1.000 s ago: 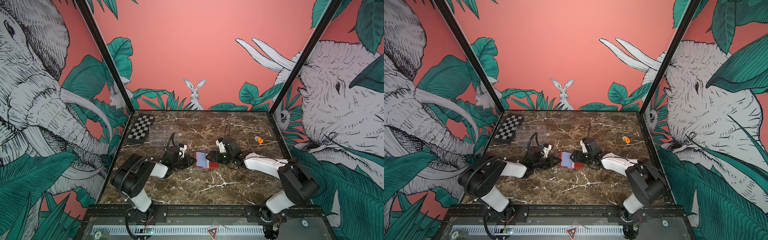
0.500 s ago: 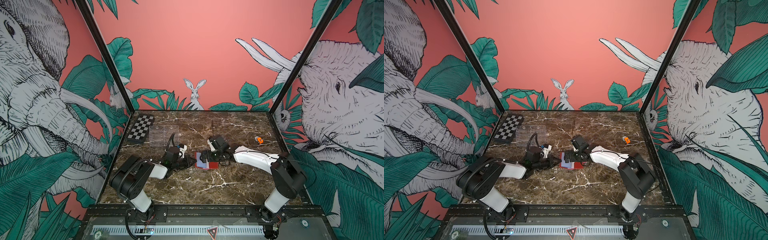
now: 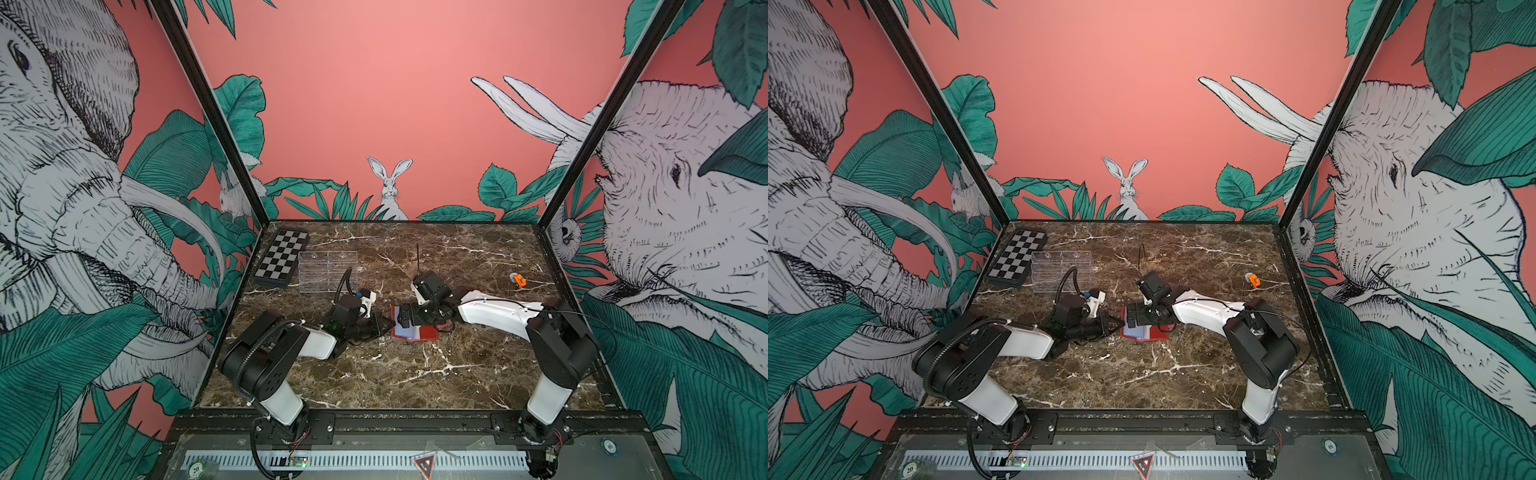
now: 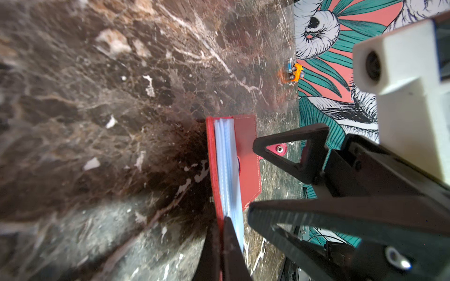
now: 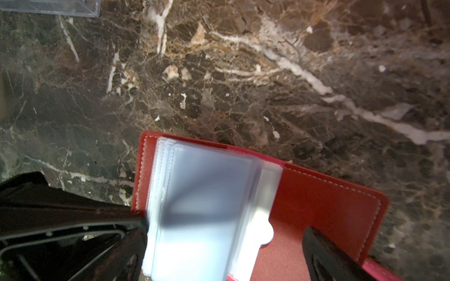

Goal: Take the credit cards out of the card holder
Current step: Flip over the card slot in the card holder.

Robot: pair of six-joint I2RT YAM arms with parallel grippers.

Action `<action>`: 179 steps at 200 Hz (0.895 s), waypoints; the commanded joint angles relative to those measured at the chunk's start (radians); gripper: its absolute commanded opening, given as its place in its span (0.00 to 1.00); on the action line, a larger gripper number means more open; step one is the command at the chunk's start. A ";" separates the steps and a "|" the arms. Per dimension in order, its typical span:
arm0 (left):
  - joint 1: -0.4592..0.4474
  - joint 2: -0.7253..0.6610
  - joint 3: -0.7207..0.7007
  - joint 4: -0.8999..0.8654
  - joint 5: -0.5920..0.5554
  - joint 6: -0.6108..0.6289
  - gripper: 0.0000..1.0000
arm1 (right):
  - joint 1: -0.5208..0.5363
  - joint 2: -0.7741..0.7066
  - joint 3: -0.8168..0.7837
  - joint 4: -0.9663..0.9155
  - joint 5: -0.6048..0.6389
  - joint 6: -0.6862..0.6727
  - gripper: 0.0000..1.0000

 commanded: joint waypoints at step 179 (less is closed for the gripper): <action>-0.058 -0.146 -0.067 -0.004 -0.142 -0.053 0.00 | 0.014 0.045 0.029 -0.152 0.234 -0.040 0.96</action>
